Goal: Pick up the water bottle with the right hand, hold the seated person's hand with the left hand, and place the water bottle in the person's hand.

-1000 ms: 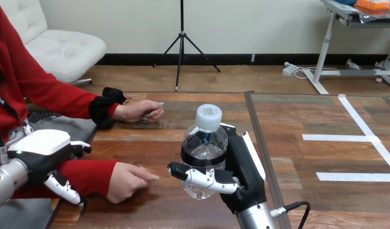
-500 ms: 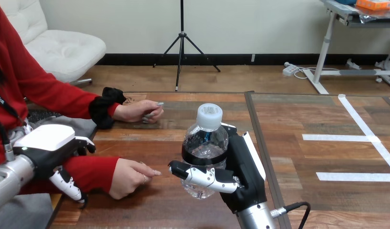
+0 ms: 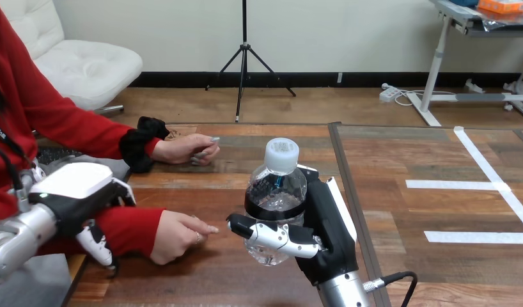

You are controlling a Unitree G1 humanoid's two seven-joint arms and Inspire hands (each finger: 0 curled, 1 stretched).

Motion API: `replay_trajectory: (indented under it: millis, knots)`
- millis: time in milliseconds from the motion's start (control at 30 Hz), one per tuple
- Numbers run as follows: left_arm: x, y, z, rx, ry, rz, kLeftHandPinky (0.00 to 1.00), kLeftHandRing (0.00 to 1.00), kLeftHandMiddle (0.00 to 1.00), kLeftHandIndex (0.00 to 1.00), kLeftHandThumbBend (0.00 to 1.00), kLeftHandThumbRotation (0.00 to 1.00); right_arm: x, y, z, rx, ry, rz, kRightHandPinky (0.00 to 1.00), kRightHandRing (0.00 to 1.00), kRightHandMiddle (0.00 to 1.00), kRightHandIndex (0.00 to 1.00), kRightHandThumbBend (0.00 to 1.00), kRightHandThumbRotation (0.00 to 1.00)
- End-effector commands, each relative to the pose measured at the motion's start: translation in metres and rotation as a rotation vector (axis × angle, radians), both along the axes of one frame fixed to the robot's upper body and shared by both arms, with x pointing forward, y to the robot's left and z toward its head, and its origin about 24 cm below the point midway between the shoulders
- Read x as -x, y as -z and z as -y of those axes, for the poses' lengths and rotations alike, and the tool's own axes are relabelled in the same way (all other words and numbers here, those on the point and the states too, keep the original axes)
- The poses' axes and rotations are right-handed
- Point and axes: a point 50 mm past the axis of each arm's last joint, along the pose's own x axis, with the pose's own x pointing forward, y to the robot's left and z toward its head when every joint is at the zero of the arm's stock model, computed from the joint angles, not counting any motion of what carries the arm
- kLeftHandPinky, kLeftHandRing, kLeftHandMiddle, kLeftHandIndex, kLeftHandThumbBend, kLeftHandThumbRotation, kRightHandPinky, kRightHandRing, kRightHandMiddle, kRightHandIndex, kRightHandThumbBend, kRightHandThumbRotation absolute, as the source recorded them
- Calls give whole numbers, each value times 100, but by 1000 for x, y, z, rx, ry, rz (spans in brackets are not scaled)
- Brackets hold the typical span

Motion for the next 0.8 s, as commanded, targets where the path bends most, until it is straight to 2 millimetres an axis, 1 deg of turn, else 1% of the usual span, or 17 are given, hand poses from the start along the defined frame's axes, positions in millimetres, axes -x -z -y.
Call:
replay_trajectory:
  millis: [0,300,567,767]
  knots:
    - [-21,-21,34,67,107,91,42,43,48,50,97,1,-17,-81,-54,-294,-27,245,20,25,27,28,70,0]
    - [-22,-23,38,86,132,82,37,41,46,47,95,0,-18,-80,-54,-294,-19,242,21,25,27,28,70,0]
    - [-22,-28,41,130,145,70,31,36,42,44,93,0,-19,-79,-53,-289,-8,238,20,24,27,28,70,0]
    - [-22,-31,44,135,163,66,30,35,41,43,92,0,-20,-78,-53,-287,-4,229,20,24,27,28,70,0]
